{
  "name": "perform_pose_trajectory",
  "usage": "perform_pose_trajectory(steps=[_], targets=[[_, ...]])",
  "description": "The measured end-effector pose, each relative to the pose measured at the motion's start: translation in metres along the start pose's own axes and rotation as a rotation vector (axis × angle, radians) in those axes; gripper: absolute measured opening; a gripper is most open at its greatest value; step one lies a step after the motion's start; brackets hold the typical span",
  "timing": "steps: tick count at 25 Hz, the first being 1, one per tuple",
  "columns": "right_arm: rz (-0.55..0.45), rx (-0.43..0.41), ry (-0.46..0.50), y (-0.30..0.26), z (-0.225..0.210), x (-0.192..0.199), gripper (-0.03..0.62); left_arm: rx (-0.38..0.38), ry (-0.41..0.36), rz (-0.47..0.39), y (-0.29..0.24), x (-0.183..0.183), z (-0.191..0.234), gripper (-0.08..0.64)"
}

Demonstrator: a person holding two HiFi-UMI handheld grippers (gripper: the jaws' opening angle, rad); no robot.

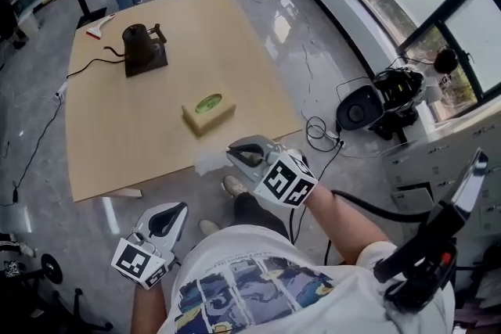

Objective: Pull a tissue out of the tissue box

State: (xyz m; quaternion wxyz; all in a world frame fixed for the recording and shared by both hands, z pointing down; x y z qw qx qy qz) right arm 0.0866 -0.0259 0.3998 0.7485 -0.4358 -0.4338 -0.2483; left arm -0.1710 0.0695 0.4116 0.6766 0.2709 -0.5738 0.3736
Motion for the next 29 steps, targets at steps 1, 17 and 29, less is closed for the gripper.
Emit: perform_pose_trajectory(steps=[1, 17, 29], targets=[[-0.002, 0.001, -0.002, 0.002, 0.001, 0.0, 0.005, 0.007, -0.001, -0.001, -0.001, 0.0, -0.001, 0.003], [-0.06, -0.025, 0.004, 0.018, 0.008, -0.006, 0.005, -0.038, -0.011, -0.015, -0.005, 0.003, 0.001, 0.091], [-0.069, -0.066, 0.037, 0.016, 0.005, -0.024, 0.005, -0.025, -0.034, -0.028, -0.017, -0.004, 0.022, 0.161]])
Point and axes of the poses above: the fingertips, and each gripper's own axes: y backward along the fingers, z to its left, x out of its underside, the point moved 10 cm from there along y, backward along the fingers, and after that the axes turned 9 degrees about -z, right-handed, at the moved point
